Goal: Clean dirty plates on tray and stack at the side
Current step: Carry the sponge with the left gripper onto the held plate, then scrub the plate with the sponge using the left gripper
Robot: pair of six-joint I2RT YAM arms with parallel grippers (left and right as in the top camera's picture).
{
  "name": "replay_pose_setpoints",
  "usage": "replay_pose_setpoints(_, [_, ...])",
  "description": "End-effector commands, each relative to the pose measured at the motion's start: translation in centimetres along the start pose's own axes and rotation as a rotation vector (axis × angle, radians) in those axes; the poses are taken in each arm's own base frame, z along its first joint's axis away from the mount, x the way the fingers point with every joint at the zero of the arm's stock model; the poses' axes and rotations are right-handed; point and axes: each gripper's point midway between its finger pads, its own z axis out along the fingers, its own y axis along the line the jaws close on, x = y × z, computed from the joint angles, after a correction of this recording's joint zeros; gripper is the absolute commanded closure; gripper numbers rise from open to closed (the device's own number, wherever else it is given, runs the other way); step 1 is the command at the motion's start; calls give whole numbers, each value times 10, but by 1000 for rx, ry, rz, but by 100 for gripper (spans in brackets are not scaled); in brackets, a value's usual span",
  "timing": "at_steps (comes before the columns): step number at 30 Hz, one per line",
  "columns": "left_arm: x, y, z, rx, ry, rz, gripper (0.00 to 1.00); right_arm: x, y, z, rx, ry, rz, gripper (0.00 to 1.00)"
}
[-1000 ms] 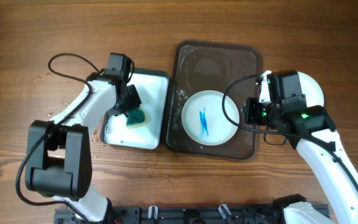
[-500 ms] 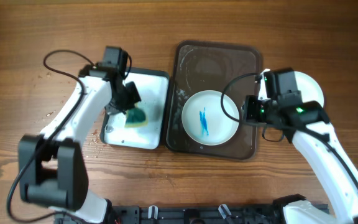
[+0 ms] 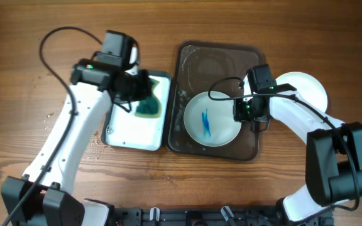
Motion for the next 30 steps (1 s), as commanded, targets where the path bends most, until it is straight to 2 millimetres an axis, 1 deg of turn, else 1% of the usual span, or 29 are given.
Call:
replay_pose_setpoints(1, [11, -41, 22, 56, 33, 64, 96, 12, -1, 14, -10, 57, 6, 96])
replay_pose_setpoints(3, [17, -58, 44, 68, 56, 40, 96, 11, -19, 14, 94, 41, 99, 96])
replay_pose_setpoints(5, [25, -78, 68, 116, 98, 35, 96, 9, -30, 12, 159, 20, 169, 96])
replay_pose_setpoints(6, [30, -89, 79, 148, 126, 30, 96, 8, -31, 12, 168, 14, 186, 96])
replay_pose_setpoints(8, [42, -113, 110, 230, 199, 22, 96, 7, -31, 12, 164, 8, 205, 96])
replay_pose_setpoints(10, [53, -128, 136, 280, 257, 11, 96, 7, -30, 12, 161, 9, 209, 96])
replay_pose_setpoints(12, [69, -136, 166, 294, 316, 2, 96, 8, -30, 12, 162, 12, 209, 96])
replay_pose_setpoints(14, [81, -134, 186, 271, 348, 0, 96, 8, -30, 12, 159, 15, 209, 96])
replay_pose_setpoints(15, [88, -129, 198, 243, 363, 2, 96, 9, -30, 12, 160, 18, 210, 96])
replay_pose_setpoints(16, [91, -119, 208, 188, 358, 2, 96, 9, -30, 12, 159, 19, 210, 96])
replay_pose_setpoints(17, [91, -109, 215, 134, 347, 1, 96, 10, -29, 12, 154, 23, 210, 96])
replay_pose_setpoints(19, [88, -75, 222, -42, 295, 7, 96, 11, -27, 13, 143, 28, 210, 96])
replay_pose_setpoints(21, [73, -26, 216, -285, 203, 26, 96, 12, -25, 13, 130, 33, 211, 96])
replay_pose_setpoints(23, [61, 5, 207, -423, 154, 29, 96, 12, -25, 13, 130, 33, 211, 96])
replay_pose_setpoints(24, [52, 26, 200, -500, 135, 21, 96, 12, -25, 13, 131, 36, 210, 95])
replay_pose_setpoints(26, [47, 35, 197, -516, 141, 45, 96, 13, -25, 13, 132, 39, 207, 96])
replay_pose_setpoints(28, [45, 36, 198, -511, 137, 45, 96, 13, -25, 13, 132, 40, 200, 96])
replay_pose_setpoints(29, [45, 31, 201, -483, 140, 41, 96, 13, -25, 13, 132, 40, 200, 96])
replay_pose_setpoints(30, [47, 22, 205, -435, 154, 44, 96, 13, -25, 13, 132, 40, 200, 96])
